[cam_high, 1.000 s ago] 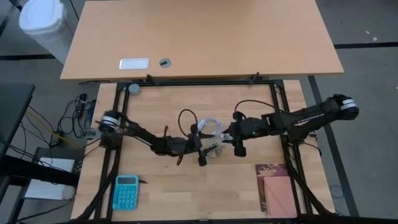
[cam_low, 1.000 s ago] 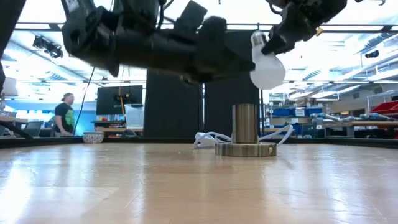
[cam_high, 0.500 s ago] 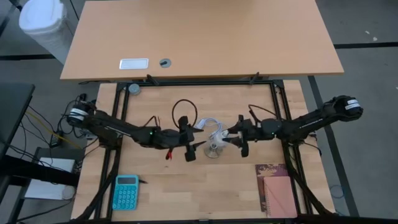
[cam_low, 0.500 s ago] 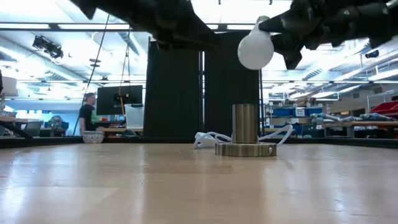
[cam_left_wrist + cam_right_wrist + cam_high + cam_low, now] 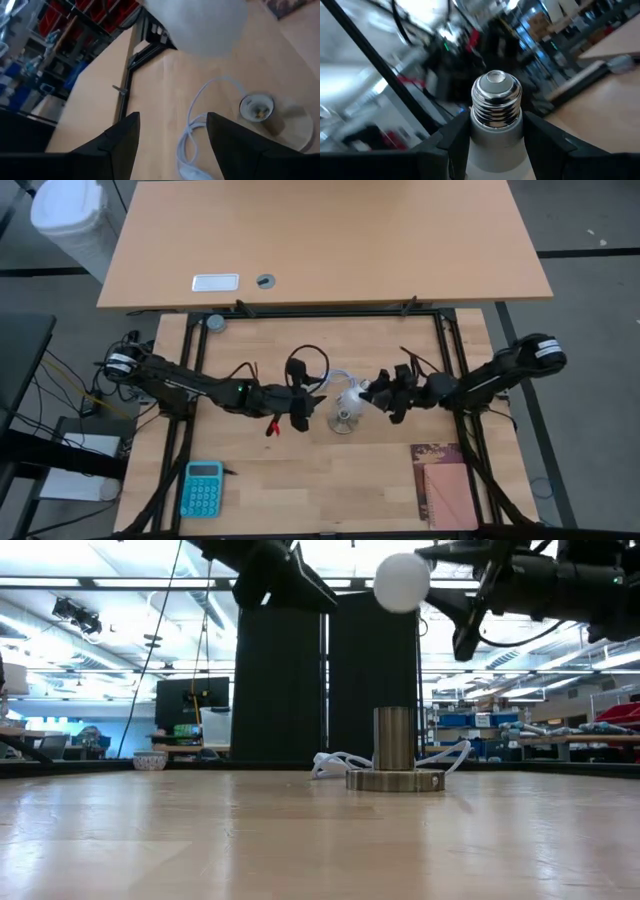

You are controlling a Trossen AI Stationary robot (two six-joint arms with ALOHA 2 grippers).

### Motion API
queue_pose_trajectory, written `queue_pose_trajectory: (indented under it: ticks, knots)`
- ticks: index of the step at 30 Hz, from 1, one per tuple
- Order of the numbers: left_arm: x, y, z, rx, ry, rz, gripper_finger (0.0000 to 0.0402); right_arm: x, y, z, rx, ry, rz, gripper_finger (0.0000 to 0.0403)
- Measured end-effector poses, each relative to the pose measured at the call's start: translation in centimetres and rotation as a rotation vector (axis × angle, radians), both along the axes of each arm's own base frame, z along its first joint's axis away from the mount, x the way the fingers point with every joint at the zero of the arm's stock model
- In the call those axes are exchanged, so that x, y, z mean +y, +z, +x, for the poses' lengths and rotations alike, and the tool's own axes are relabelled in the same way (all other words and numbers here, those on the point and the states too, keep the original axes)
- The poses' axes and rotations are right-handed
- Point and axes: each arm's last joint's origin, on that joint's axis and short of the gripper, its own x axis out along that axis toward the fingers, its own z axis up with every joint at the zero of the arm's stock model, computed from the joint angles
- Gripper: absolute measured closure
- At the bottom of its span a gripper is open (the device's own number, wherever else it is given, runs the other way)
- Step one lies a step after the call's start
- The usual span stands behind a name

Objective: Screw lightbulb
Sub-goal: Insert the white lightbulb into the lamp socket

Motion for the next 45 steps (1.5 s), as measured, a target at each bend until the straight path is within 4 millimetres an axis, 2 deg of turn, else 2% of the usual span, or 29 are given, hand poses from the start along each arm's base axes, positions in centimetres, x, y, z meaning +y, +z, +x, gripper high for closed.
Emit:
queue_pose_trajectory:
  ticks: [3,6,14,20,27,32,40,45]
  knots:
    - [0.1,-0.3,0.0,0.001,0.026,0.006,0.0165,0.0,0.1,0.1,-0.072,-0.001,0.039,0.0236]
    - [0.0,-0.2,0.4,-0.062,0.037,-0.053,0.0165,-0.1,-0.4,0.4,-0.063,-0.032,0.043,0.0236]
    - [-0.1,-0.7,0.5,-0.136,0.111,-0.311,0.0165,0.2,-1.2,0.7,-0.004,-0.094,-0.157,0.0236]
    - [1.0,-1.8,0.4,-0.091,0.172,-0.568,0.0165,1.6,-1.9,1.3,0.185,-0.194,-0.431,0.0236]
    - [1.4,-1.9,0.5,-0.077,0.138,-0.803,0.0165,4.5,-1.4,2.7,0.49,-0.329,-0.869,0.0236]
    - [1.4,-1.5,0.7,-0.131,0.138,-0.809,0.0165,5.8,-0.6,3.7,0.687,-0.392,-1.145,0.0236]
    - [1.6,-1.3,1.5,-0.243,0.176,-0.75,0.0165,5.8,1.1,5.5,0.832,-0.49,-1.281,0.0236]
    - [1.5,-1.8,2.3,-0.294,0.17,-0.757,0.0165,5.6,1.0,7.1,0.948,-0.531,-1.406,0.0236]
